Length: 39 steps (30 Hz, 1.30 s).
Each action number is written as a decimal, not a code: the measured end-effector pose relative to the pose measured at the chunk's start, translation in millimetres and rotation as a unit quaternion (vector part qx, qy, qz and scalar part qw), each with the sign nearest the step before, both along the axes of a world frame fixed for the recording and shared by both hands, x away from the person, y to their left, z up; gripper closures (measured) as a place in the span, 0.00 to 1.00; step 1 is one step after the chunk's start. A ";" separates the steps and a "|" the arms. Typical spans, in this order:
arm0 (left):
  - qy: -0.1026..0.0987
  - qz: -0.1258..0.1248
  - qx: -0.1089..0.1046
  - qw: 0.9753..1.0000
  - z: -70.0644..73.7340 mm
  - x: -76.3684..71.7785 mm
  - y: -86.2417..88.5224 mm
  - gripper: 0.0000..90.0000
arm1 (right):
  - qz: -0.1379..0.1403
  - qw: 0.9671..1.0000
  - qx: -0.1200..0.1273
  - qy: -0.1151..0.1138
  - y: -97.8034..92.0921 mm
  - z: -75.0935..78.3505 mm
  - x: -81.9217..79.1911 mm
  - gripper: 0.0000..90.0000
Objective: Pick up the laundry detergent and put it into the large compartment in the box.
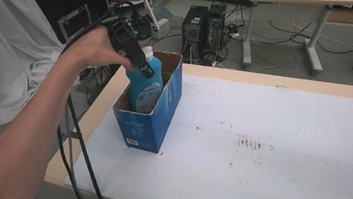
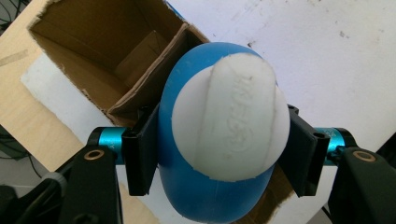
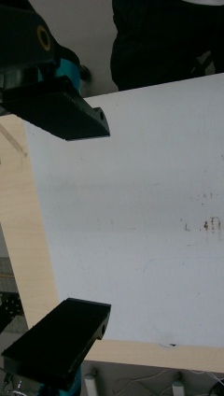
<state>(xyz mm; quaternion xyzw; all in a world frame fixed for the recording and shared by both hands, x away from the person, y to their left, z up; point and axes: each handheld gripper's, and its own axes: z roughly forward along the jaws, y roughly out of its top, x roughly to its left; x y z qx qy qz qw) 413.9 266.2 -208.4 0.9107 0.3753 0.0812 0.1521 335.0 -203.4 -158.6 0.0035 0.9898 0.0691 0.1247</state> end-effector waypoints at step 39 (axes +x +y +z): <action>0.022 -0.001 0.016 1.000 -65.1 5.6 -3.3 0.42 | -0.003 1.000 0.000 0.007 -1.1 -10.7 2.5 0.14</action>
